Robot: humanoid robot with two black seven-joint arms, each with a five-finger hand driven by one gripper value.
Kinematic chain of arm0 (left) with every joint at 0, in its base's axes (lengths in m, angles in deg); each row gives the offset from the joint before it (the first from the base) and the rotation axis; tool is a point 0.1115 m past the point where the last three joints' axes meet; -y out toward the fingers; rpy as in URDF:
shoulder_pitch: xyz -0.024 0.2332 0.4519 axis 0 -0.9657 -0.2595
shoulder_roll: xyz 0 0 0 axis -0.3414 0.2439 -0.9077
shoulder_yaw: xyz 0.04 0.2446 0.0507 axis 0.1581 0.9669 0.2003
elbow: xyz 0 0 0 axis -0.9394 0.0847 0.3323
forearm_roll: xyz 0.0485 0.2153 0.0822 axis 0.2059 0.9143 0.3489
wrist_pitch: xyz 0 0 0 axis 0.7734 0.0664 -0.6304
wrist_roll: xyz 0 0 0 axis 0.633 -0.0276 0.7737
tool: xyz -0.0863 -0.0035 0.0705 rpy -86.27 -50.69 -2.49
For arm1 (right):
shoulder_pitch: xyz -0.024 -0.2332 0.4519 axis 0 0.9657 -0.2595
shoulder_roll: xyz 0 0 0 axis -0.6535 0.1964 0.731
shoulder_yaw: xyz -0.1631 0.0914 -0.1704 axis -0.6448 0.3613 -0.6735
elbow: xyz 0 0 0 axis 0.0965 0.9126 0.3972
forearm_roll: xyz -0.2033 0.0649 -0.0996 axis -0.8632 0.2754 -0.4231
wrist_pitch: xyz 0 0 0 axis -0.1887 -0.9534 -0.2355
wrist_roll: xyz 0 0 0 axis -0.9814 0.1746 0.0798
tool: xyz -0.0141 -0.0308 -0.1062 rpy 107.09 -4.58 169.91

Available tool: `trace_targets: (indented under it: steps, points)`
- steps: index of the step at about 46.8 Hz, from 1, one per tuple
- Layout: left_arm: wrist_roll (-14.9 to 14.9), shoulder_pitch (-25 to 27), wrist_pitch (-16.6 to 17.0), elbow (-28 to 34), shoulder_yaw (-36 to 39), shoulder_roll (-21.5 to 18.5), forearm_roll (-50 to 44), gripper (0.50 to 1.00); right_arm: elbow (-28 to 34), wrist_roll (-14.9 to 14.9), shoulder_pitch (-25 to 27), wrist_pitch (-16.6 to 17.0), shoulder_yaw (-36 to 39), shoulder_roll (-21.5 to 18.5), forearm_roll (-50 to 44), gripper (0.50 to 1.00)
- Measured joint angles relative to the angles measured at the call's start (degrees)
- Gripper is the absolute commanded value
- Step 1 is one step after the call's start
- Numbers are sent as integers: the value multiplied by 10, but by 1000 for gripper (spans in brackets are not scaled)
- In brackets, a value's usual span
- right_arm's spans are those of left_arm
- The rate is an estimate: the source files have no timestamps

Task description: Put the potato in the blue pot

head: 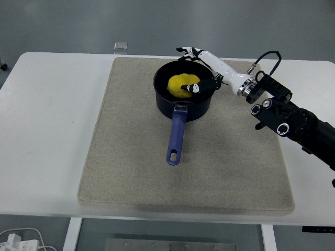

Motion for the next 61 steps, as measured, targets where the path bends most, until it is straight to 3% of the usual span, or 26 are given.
trace_targets:
  steps: [13, 23, 31, 43, 48, 61]
  points:
    - [0, 0, -1, -1, 0, 0, 0, 992, -1, 0, -3, -2, 6, 7, 5, 921]
    - [0, 0, -1, -1, 0, 0, 0, 994, -1, -1, -20, 1, 22, 16, 159, 921]
    - [0, 0, 0, -1, 0, 0, -1, 992, 1, -29, -37, 1, 23, 32, 343, 921]
    - [0, 0, -1, -1, 0, 0, -1, 992, 1, -114, -50, 7, 36, 63, 607, 924]
    - [0, 0, -1, -1, 0, 0, -1, 994, 3, -135, -50, 22, 73, 68, 639, 921]
    - [0, 0, -1, -1, 0, 0, -1, 992, 7, -137, -37, 26, 135, 76, 649, 924]
